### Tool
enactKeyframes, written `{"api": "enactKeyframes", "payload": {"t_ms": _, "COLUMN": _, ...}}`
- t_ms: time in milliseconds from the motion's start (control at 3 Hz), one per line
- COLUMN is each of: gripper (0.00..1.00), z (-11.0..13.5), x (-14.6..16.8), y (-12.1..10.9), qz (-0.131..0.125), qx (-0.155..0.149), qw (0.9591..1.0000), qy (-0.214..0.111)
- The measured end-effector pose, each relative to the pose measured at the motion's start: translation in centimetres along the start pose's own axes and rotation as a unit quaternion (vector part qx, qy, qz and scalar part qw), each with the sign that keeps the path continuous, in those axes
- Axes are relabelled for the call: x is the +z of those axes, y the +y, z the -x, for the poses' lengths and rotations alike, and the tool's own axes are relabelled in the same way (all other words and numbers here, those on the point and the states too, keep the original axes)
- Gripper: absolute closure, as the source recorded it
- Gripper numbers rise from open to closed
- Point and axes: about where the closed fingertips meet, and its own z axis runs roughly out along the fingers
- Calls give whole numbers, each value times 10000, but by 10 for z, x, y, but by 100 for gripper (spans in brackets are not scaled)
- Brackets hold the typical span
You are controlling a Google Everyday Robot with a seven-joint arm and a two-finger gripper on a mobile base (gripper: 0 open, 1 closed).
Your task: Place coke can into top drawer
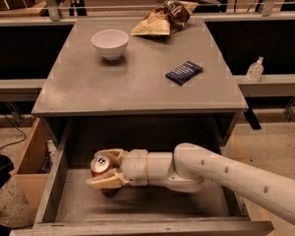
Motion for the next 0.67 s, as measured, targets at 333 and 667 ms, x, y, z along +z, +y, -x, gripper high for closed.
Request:
{"api": "enactKeyframes", "payload": {"t_ms": 333, "gripper": 0, "z": 0, "x": 1, "y": 1, "qz": 15, "qx": -3, "qw": 10000, "qy": -2}}
{"api": "enactKeyframes", "payload": {"t_ms": 667, "gripper": 0, "z": 1, "x": 1, "y": 1, "qz": 16, "qx": -3, "qw": 10000, "qy": -2}}
